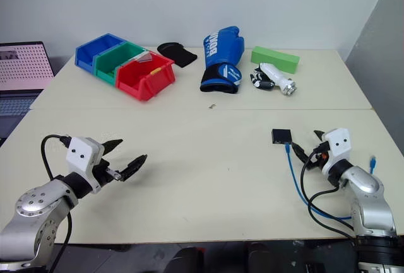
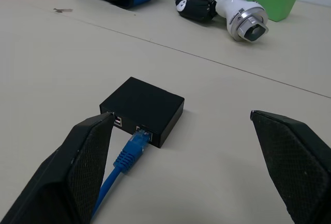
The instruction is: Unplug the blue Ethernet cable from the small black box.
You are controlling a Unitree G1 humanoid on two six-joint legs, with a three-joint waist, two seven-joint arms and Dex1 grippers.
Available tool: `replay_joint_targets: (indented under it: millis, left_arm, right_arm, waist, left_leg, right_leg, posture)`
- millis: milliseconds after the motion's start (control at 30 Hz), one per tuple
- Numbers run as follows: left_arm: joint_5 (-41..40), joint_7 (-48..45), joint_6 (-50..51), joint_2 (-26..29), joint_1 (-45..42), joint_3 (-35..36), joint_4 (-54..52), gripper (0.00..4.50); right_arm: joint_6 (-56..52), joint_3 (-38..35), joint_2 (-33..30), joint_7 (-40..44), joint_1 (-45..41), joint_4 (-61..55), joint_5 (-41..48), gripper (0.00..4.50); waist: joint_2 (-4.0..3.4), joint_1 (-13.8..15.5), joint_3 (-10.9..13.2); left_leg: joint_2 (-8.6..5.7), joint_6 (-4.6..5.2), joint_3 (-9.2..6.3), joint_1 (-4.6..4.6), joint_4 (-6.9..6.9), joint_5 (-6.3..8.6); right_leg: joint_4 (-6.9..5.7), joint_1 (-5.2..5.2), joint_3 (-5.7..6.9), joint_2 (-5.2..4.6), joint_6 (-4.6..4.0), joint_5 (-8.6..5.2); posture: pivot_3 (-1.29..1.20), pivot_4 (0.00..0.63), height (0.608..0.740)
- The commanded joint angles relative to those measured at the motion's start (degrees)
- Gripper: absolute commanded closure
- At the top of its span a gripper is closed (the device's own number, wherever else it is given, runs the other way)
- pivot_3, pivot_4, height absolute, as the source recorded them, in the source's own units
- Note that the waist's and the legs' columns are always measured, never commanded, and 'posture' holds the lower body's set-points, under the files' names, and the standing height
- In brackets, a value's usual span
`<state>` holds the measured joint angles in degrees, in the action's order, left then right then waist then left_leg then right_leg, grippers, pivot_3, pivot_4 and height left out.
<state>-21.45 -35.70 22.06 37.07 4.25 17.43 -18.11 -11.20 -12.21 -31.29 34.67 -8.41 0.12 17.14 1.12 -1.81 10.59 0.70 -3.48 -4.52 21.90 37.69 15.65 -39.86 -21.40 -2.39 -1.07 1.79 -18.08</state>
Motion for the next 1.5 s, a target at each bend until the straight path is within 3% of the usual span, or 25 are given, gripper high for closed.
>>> replay_joint_targets:
  millis: [33,400,767,967,1300,1400,1500]
  left_arm:
    - [-0.1,0.0,-1.2,0.4,0.2,1.8,-2.5,0.00]
    - [0.0,0.3,-0.3,0.8,0.8,1.8,-3.3,0.00]
    - [-11.1,-10.3,6.6,5.8,-2.1,-0.4,-9.6,0.00]
    - [-12.7,-18.0,8.3,12.6,-3.5,-3.4,-12.5,0.00]
    - [-10.1,-18.1,6.3,12.3,-6.5,-5.4,-10.2,0.00]
    - [-9.9,-17.9,6.0,12.1,-6.4,-5.6,-10.3,0.00]
    - [-10.0,-17.5,6.1,11.6,-6.4,-5.5,-10.4,0.00]
  right_arm:
    - [0.4,-0.9,-0.8,0.4,-1.0,-1.0,0.5,0.05]
    - [0.4,-0.7,-1.4,0.0,-0.3,-1.3,-1.2,0.05]
    - [-5.4,1.1,-2.0,-2.1,0.8,-2.9,-3.0,0.05]
    - [-10.7,4.1,1.0,-5.9,1.7,-7.1,-4.4,0.05]
    - [-17.9,6.4,10.0,-18.2,-0.6,-8.7,-8.2,0.05]
    - [-19.2,7.0,11.3,-20.5,-0.8,-8.8,-9.3,0.55]
    - [-19.8,7.6,11.7,-21.1,-0.5,-9.3,-10.1,1.41]
  waist:
    - [0.00,0.0,0.0]
    - [0.00,0.0,0.0]
    - [0.00,0.0,0.0]
    - [-0.04,0.0,0.0]
    - [-0.10,0.0,0.1]
    - [-0.10,0.0,0.1]
    - [-0.10,0.0,0.1]
  left_leg:
    - [0.00,0.00,0.00,0.00,0.00,0.00]
    - [0.00,0.00,-0.01,0.00,0.00,0.00]
    - [-0.01,0.00,0.01,0.01,0.00,0.00]
    - [0.00,0.00,0.02,0.01,0.00,0.00]
    - [-0.01,0.00,0.00,0.02,-0.02,0.00]
    - [-0.02,0.00,0.00,0.01,-0.02,0.00]
    - [-0.01,0.00,0.00,0.00,-0.02,0.00]
  right_leg:
    - [0.00,0.00,0.00,0.00,0.00,0.00]
    - [0.00,0.00,-0.02,0.00,0.00,0.00]
    - [0.00,0.00,-0.01,0.00,0.00,0.00]
    - [-0.01,-0.02,-0.02,0.03,-0.02,-0.01]
    - [0.00,-0.06,-0.01,0.03,-0.02,-0.01]
    - [0.00,-0.05,-0.01,0.03,-0.01,-0.01]
    - [-0.01,-0.03,-0.01,0.03,-0.01,-0.01]
  posture:
    - [0.00,0.150,0.740]
    - [0.00,0.150,0.740]
    - [0.00,0.150,0.740]
    - [0.00,0.150,0.740]
    - [0.00,0.150,0.740]
    - [0.00,0.150,0.740]
    - [0.00,0.150,0.740]
